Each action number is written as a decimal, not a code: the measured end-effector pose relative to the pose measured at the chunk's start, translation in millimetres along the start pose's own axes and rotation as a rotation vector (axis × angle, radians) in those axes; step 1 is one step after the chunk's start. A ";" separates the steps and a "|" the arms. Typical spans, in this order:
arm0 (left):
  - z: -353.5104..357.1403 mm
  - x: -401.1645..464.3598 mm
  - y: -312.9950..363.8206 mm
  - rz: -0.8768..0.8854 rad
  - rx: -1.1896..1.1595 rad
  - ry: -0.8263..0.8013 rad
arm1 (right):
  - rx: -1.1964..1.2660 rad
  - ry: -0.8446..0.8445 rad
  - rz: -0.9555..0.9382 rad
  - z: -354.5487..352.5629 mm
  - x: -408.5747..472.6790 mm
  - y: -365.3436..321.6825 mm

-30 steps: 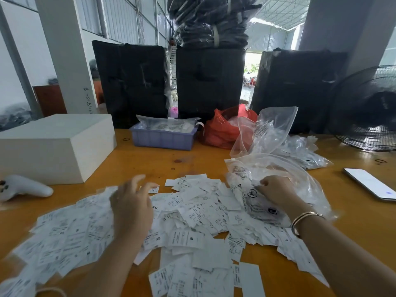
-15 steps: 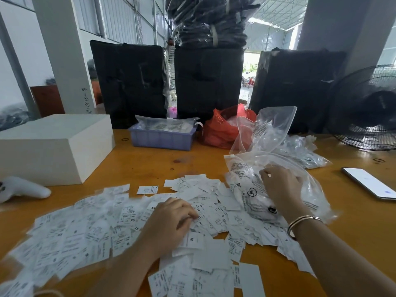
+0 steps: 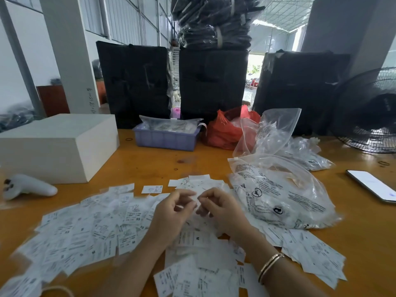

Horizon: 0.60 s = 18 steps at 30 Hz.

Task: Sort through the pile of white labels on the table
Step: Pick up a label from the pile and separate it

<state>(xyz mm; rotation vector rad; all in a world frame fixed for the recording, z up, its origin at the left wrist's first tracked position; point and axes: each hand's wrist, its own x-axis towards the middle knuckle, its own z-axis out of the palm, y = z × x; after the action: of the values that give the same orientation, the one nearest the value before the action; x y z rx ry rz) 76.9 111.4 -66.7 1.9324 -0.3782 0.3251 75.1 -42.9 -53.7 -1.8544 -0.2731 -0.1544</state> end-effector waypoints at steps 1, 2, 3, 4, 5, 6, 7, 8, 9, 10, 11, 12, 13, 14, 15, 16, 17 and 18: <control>0.8 0.0 -1.3 0.003 0.002 0.033 | -0.014 0.027 0.016 1.1 1.1 3.0; 1.2 0.4 -2.6 -0.006 -0.012 0.059 | -0.053 0.068 0.030 1.5 1.9 5.8; 1.3 1.2 -3.2 -0.023 -0.030 0.080 | -0.126 0.111 0.039 0.8 1.7 8.1; 1.2 1.8 -3.6 -0.040 -0.049 0.103 | -0.240 0.133 0.035 -1.2 0.8 10.0; 1.0 2.6 -3.8 -0.060 -0.066 0.127 | -0.382 0.116 0.015 -3.3 0.2 12.5; 0.4 3.0 -4.6 -0.082 -0.096 0.152 | -0.517 0.055 -0.016 -4.9 -0.4 15.6; -0.3 3.6 -5.4 -0.106 -0.128 0.177 | -0.636 -0.026 -0.045 -5.3 -1.4 18.2; -1.0 3.8 -6.1 -0.131 -0.161 0.200 | -0.729 -0.097 -0.063 -4.8 -3.1 19.8; -1.7 4.0 -6.7 -0.153 -0.199 0.216 | -0.786 -0.134 -0.068 -4.3 -3.9 20.8; -2.3 4.1 -6.0 -0.170 -0.249 0.224 | -0.802 -0.141 -0.064 -4.0 -4.3 20.7; -2.9 4.3 -5.4 -0.185 -0.300 0.223 | -0.788 -0.131 -0.056 -4.2 -4.2 20.4; -3.0 4.7 -4.2 -0.200 -0.351 0.218 | -0.756 -0.117 -0.049 -4.7 -4.1 20.2; -2.9 5.1 -3.4 -0.213 -0.391 0.212 | -0.733 -0.111 -0.042 -5.2 -3.8 20.6; -2.8 5.4 -2.6 -0.225 -0.418 0.207 | -0.736 -0.119 -0.040 -5.2 -3.6 21.1; -2.5 5.7 -1.6 -0.233 -0.434 0.200 | -0.767 -0.133 -0.046 -4.7 -3.6 21.6; -2.1 5.6 -0.5 -0.239 -0.448 0.193 | -0.810 -0.142 -0.062 -3.5 -3.9 22.1; -1.6 5.6 0.2 -0.241 -0.461 0.187 | -0.841 -0.139 -0.080 -2.0 -4.1 22.7; -1.2 5.4 0.3 -0.241 -0.468 0.183 | -0.846 -0.129 -0.087 -0.7 -3.5 22.8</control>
<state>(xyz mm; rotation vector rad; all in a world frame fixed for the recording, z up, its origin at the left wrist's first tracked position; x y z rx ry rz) 81.7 111.8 -63.8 1.4561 -0.0862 0.2278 77.8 -50.3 -75.4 -2.6990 -0.4185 -0.2335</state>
